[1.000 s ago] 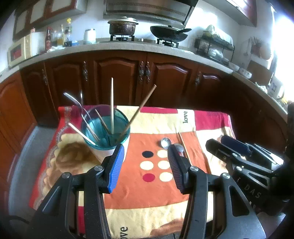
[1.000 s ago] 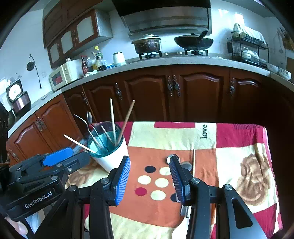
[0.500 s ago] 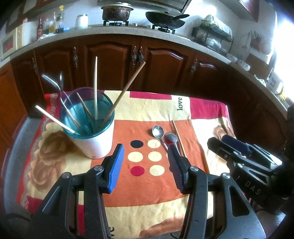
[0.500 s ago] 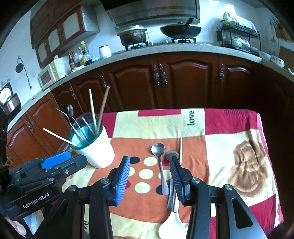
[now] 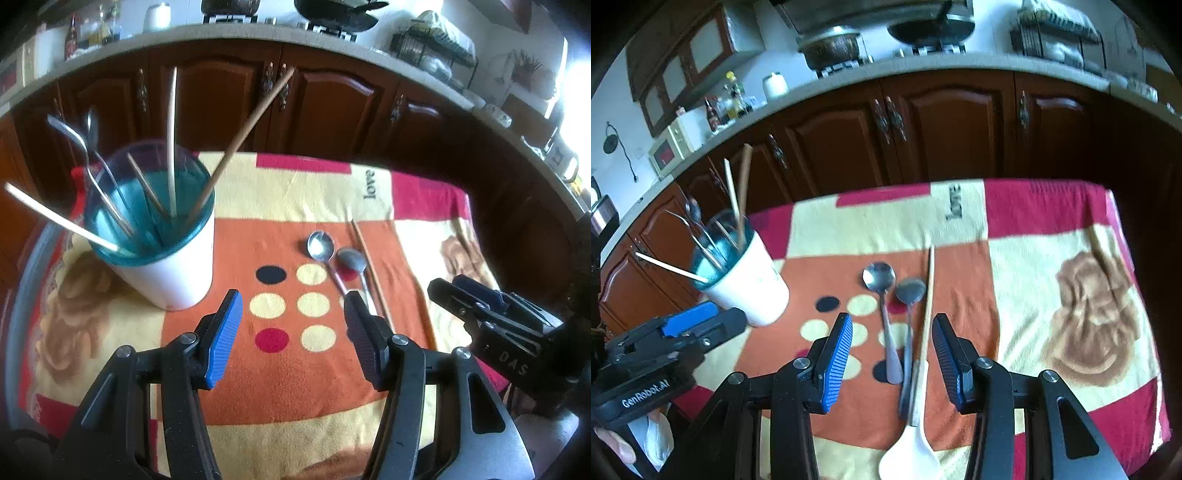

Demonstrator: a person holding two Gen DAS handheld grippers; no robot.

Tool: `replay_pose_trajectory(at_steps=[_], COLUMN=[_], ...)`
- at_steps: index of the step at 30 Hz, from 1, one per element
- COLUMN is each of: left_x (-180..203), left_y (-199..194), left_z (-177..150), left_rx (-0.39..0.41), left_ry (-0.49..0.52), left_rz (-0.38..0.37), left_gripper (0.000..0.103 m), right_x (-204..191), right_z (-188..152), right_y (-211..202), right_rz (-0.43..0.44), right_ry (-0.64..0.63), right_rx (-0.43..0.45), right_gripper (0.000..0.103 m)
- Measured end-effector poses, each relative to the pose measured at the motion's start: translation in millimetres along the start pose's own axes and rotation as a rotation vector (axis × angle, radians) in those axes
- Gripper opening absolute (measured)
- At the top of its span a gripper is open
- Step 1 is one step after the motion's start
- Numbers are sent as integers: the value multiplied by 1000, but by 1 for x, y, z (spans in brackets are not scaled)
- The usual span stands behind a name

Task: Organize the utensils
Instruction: 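Move both open grippers back over the remaining spoons and chopstick, then grasp a silver spoon with the left gripper while the right grasps a wooden chopstick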

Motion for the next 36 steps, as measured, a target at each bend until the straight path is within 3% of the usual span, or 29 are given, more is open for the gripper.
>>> replay_pose_trajectory(at_steps=[5,7,15,20,33,34,36], left_x=[-4,-3,-4,-7,-15,-14,-14], left_y=[22,29,74,109,166,168,173], left_z=[-3,-3,8,19,48,49,48], left_rx=[-41,-43,-79,-113,-112,-118,-132], left_ry=[-21,-23,-62,-76,-96,-88,-73], left_rz=[-4,3,2,12,38,38,34], left_gripper=[57,57,57,57,57,56,43], right_x=[16,21,31,32,38,38,35], right_z=[-4,-1,23,35,53,55,57], right_y=[39,52,112,139,181,183,186], right_rz=[19,26,92,91,96,94,84], right_ry=[9,12,28,23,0,-5,-20], right_rx=[-72,-84,-166,-182,-211,-213,-214], right_gripper=[43,37,32,32,32,31,24])
Point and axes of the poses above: each gripper's, at about its wrist camera, not at the fingertips, and y roughly the way its jaws point, x to its right, z to its top, the point moved 4 cm from there along y, roughly the way its jaws point, and after that the axes turned 9 degrees about -z, right-handed, at the moved point
